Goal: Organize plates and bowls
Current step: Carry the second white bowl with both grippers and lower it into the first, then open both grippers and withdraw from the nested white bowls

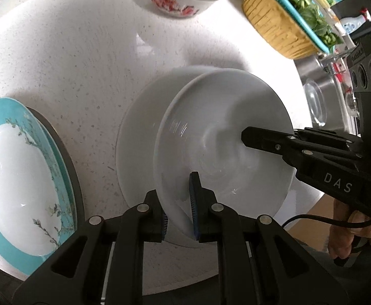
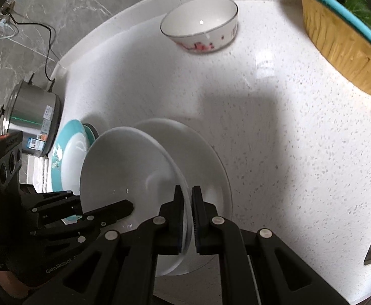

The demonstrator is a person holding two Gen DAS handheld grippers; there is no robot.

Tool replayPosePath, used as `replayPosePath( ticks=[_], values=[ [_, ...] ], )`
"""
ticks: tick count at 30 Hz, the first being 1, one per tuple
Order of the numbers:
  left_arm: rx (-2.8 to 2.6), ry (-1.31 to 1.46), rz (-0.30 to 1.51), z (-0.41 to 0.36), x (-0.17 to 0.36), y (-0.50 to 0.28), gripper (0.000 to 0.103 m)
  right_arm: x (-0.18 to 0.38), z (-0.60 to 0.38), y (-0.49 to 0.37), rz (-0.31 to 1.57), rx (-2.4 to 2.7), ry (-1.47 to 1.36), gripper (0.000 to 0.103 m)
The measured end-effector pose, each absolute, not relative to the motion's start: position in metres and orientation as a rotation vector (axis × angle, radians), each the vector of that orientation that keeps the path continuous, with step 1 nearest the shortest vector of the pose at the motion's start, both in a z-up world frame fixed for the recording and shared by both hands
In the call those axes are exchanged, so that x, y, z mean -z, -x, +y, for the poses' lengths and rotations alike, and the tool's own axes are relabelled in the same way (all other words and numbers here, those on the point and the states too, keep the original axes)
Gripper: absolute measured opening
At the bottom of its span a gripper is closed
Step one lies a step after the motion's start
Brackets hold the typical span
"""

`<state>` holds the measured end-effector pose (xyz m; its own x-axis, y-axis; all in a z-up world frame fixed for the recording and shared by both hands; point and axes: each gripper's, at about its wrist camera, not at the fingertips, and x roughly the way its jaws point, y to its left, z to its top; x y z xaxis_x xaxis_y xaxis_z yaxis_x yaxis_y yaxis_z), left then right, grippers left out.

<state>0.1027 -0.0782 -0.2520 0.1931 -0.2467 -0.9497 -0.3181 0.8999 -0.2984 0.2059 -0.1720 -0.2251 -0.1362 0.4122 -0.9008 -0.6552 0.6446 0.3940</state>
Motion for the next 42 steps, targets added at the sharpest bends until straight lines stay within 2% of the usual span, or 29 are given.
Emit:
replayPosePath(
  ticks=[8,13,17,31,40,42],
  values=[
    [-0.058,0.449,1.419,-0.085,0.270,-0.118,0.014,0.237,-0.167,-0.200,1.424,-0.914,0.265,0.009],
    [-0.067,0.450,1.411,-0.085,0.270,-0.128,0.022,0.235,-0.157,-0.190,1.361,-0.920,0.364,0.010],
    [-0.035,0.464,1.394,-0.086,0.264,-0.127,0.043,0.234,-0.150,-0.181,1.319,-0.926,0.437,0.013],
    [-0.003,0.496,1.373,-0.091,0.259,-0.120,0.054,0.236,-0.156,-0.177,1.355,-0.941,0.394,0.013],
    [-0.010,0.463,1.359,-0.094,0.250,-0.124,0.067,0.228,-0.169,-0.183,1.362,-0.952,0.334,0.013],
    [-0.024,0.436,1.345,-0.095,0.245,-0.125,0.076,0.225,-0.171,-0.186,1.357,-0.953,0.325,0.013]
  ],
)
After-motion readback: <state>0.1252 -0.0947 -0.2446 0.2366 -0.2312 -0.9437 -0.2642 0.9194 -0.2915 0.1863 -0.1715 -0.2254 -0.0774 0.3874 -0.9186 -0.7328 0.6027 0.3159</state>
